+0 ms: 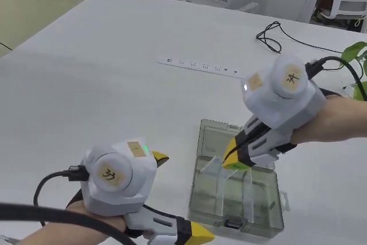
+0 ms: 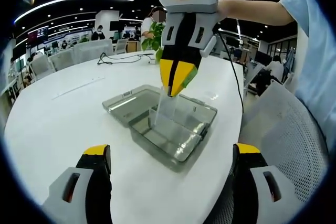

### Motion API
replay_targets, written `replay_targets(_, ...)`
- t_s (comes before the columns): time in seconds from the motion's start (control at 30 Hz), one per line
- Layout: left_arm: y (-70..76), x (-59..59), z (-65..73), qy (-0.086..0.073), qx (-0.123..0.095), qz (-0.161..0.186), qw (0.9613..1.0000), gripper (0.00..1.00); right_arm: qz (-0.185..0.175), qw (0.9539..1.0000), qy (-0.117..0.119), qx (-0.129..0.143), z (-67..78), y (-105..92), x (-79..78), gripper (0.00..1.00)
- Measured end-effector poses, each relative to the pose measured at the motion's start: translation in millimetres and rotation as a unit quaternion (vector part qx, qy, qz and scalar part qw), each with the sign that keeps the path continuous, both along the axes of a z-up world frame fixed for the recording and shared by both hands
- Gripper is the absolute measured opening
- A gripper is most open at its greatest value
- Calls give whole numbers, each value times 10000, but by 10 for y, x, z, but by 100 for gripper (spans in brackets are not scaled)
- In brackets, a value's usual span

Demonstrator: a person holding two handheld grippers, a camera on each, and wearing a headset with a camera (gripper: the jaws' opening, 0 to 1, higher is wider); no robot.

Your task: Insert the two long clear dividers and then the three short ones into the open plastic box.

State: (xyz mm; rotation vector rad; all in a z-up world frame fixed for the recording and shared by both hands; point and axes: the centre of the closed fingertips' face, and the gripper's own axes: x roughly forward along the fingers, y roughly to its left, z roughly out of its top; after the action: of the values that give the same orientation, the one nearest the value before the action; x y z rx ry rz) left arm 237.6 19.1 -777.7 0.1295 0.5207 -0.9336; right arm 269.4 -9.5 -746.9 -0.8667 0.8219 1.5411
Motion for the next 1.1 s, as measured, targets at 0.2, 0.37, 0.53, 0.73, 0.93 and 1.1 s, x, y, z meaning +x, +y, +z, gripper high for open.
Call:
replay_targets(0.2, 12, -7, -10, 12, 11, 9, 10000, 98, 47, 10000, 20, -64, -48, 0, -12, 2)
replay_targets(0.37, 25, -12, -19, 36, -1, 30, 10000, 97, 43, 9999, 54, -82, -75, -2, -17, 2)
replay_targets(0.53, 27, -13, -24, 45, -8, 23, 10000, 96, 70, 9999, 29, -141, -129, -14, -12, 3)
replay_targets(0.73, 36, -11, -32, 61, -4, 34, 10000, 96, 37, 9999, 46, -143, -163, 30, -22, 2)
replay_targets(0.93, 30, -11, -28, 46, -7, 35, 10000, 96, 23, 9998, 2, -201, -211, 93, -31, 2)
replay_targets(1.1, 25, -19, -38, 70, -10, 21, 10000, 95, -10, 9996, -103, -263, -264, 130, -24, 2)
